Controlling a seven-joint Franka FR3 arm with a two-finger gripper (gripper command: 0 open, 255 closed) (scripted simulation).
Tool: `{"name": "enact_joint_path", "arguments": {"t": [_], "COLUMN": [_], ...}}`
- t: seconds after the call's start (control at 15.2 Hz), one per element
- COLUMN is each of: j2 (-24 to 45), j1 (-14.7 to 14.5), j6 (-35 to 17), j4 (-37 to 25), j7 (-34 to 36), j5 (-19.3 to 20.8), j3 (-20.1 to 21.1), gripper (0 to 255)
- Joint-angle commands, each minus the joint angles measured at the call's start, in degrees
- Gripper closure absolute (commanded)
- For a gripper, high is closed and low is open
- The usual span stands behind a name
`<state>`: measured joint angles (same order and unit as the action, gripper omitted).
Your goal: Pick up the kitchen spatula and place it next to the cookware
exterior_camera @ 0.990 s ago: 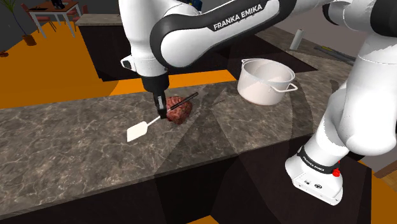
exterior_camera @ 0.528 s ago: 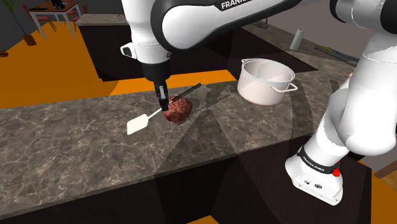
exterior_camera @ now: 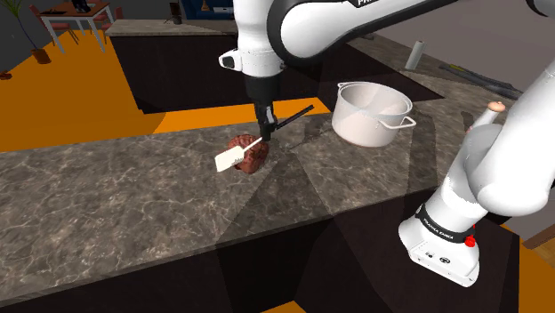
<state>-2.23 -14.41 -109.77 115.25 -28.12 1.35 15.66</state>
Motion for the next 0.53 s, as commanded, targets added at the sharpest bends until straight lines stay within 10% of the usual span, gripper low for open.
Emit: {"name": "enact_joint_path", "arguments": {"t": [0.0,0.46], "j2": [-3.56,-14.29], "j1": [0.92,4.00], "j6": [-0.90,-1.86], "j4": [4.28,15.62], "j7": [-2.43,-11.42], "j5": [-0.80,-1.56], "j3": [-1.08,-6.36], "gripper": [255,255]}}
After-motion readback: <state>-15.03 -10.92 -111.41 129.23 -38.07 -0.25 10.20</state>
